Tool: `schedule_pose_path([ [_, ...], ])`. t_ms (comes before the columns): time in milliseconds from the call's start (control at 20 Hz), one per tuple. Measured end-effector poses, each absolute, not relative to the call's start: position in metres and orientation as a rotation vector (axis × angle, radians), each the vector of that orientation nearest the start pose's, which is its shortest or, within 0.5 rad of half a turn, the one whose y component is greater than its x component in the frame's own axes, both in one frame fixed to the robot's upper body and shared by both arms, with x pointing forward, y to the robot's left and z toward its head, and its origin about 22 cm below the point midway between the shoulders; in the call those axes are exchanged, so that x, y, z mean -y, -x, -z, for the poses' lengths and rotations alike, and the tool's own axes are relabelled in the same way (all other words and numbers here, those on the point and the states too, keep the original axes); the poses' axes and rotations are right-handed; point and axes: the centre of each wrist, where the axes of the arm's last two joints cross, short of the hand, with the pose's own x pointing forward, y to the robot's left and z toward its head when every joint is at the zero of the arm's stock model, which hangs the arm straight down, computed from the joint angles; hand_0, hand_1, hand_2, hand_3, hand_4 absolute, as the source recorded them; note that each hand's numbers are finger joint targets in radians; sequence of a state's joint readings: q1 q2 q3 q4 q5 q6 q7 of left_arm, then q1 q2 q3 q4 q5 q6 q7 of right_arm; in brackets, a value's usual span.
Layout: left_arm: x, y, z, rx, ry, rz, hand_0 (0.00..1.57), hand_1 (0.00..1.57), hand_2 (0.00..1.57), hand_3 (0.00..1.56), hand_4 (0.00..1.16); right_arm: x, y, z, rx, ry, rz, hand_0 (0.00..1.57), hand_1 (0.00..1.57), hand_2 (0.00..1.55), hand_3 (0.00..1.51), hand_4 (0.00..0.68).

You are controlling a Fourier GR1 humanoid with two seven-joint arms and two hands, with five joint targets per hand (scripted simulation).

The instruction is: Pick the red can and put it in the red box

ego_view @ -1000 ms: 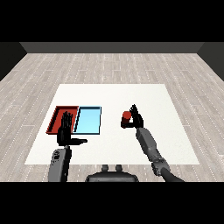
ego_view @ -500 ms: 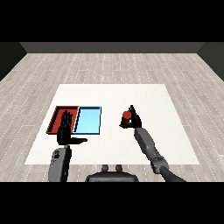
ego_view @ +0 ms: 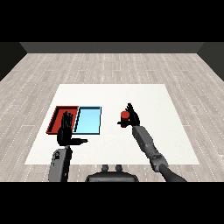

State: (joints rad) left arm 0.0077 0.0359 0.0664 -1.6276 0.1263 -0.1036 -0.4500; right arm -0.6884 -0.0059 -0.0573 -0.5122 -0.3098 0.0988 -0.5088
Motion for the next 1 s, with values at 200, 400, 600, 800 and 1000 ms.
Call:
schedule_pose_path([
  [200,-0.25,-0.238,-0.01,2.082,0.102,-0.066,0.0,0.0,0.0,0.0,0.0,0.162,-0.367,0.058,1.61,-0.341,0.065,0.0,0.0,0.0,0.0,0.0],
  [400,-0.252,-0.232,-0.011,2.083,0.108,-0.068,0.0,0.0,0.0,0.0,0.0,0.165,-0.37,0.059,1.594,-0.332,0.057,0.0,0.0,0.0,0.0,0.0],
  [600,-0.248,-0.236,-0.01,2.093,0.113,-0.072,0.0,0.0,0.0,0.0,0.0,0.158,-0.374,0.054,1.573,-0.32,0.058,0.0,0.0,0.0,0.0,0.0],
  [800,-0.254,-0.236,-0.01,2.09,0.106,-0.073,0.0,0.0,0.0,0.0,0.0,0.156,-0.376,0.056,1.567,-0.249,0.055,1.52,1.52,1.5,1.46,0.493],
  [1000,-0.256,-0.239,-0.009,2.09,0.1,-0.069,0.0,0.0,0.0,0.0,0.0,0.152,-0.376,0.058,1.558,-0.167,0.031,1.53,1.53,1.48,1.43,0.573],
])
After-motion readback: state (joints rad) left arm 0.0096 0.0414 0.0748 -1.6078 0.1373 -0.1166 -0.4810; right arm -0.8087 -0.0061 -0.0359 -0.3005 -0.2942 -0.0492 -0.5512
